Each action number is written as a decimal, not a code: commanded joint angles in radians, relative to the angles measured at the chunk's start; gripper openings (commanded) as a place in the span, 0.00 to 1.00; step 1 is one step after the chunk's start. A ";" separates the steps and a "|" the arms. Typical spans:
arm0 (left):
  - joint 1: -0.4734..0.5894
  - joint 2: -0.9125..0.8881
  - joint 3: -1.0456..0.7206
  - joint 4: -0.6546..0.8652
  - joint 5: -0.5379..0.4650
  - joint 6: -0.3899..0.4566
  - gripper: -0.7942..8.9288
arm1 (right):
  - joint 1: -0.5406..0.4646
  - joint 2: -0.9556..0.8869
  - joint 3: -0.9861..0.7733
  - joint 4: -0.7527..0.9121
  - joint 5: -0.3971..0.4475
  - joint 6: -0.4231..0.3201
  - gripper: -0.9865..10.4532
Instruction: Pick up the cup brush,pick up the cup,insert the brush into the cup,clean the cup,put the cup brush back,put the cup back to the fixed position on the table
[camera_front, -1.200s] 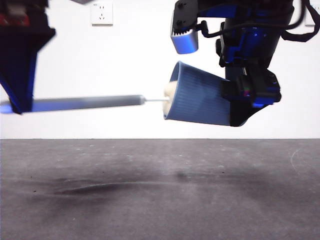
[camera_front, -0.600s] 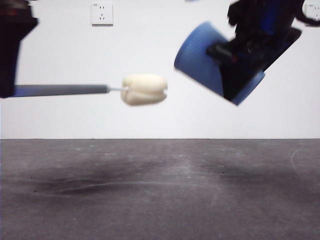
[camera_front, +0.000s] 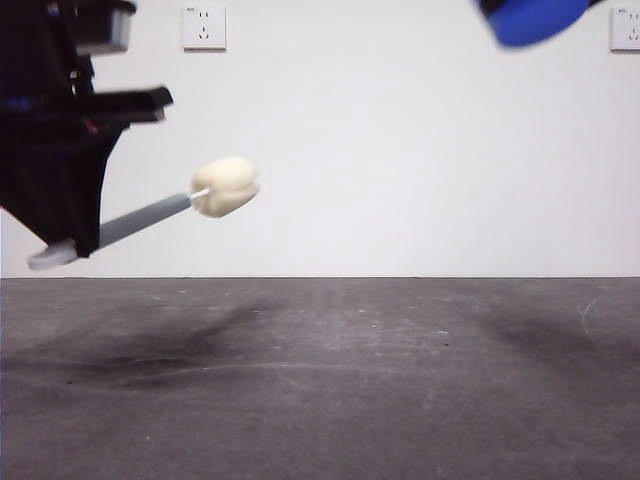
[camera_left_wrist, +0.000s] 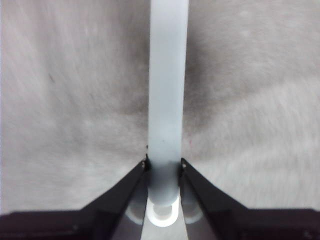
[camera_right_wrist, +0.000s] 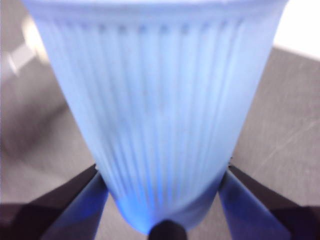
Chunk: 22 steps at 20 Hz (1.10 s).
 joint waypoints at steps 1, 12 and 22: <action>0.008 0.003 -0.002 0.094 -0.002 -0.106 0.07 | 0.001 -0.076 0.004 0.008 -0.037 0.020 0.08; 0.023 0.264 -0.001 0.261 0.097 -0.156 0.07 | 0.001 -0.230 0.004 -0.090 -0.079 0.032 0.08; 0.023 0.408 -0.001 0.292 0.098 -0.124 0.07 | 0.002 -0.229 0.004 -0.106 -0.084 0.064 0.08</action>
